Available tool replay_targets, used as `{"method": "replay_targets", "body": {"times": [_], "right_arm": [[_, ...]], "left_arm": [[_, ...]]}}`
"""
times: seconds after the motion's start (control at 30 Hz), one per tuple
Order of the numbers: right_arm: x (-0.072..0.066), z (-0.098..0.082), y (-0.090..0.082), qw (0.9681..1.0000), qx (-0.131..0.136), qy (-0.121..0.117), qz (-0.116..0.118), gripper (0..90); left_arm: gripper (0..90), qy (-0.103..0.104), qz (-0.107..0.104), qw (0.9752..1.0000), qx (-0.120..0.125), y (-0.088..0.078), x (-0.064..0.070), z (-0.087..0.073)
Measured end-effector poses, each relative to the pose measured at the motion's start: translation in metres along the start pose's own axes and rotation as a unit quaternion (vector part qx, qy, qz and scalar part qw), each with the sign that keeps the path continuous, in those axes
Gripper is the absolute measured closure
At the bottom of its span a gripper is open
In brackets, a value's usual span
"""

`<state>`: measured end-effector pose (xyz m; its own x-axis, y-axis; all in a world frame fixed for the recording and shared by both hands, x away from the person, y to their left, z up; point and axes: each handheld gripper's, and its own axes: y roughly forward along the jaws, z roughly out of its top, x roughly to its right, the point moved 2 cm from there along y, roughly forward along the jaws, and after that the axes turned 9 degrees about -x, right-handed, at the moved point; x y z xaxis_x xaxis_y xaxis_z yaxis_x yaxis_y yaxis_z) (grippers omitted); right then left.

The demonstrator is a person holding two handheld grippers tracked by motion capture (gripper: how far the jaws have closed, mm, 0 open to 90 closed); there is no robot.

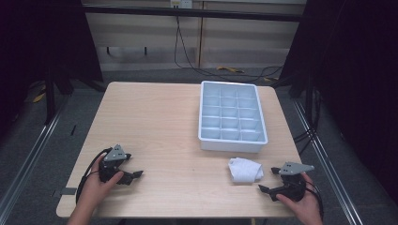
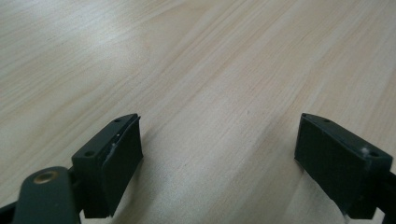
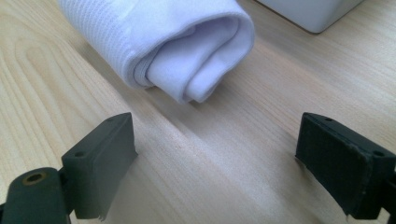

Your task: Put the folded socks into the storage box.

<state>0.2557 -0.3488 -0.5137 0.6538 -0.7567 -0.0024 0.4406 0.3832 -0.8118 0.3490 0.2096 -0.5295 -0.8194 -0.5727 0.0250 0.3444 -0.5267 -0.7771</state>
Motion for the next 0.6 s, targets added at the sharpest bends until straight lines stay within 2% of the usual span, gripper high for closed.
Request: {"method": "replay_targets", "body": {"times": [0.37,0.5,0.57,0.6], "right_arm": [[0.000,0.001,0.000,1.0000,0.000,0.006,-0.002,13.2],[0.001,0.008,-0.004,0.9995,-0.026,0.008,0.015,18.1],[-0.001,0.012,-0.007,0.9991,-0.039,0.001,0.020,18.2],[-0.002,0.014,-0.009,0.9989,-0.045,-0.008,0.013,18.3]], "left_arm": [[14.6,0.000,0.000,1.0000,-0.001,0.000,0.000,0.000],[14.7,-0.002,0.000,1.0000,0.001,0.000,0.000,0.000],[14.7,-0.002,0.000,1.0000,0.001,0.000,0.000,0.000],[14.7,-0.002,0.000,1.0000,0.001,0.000,0.000,0.000]]}}
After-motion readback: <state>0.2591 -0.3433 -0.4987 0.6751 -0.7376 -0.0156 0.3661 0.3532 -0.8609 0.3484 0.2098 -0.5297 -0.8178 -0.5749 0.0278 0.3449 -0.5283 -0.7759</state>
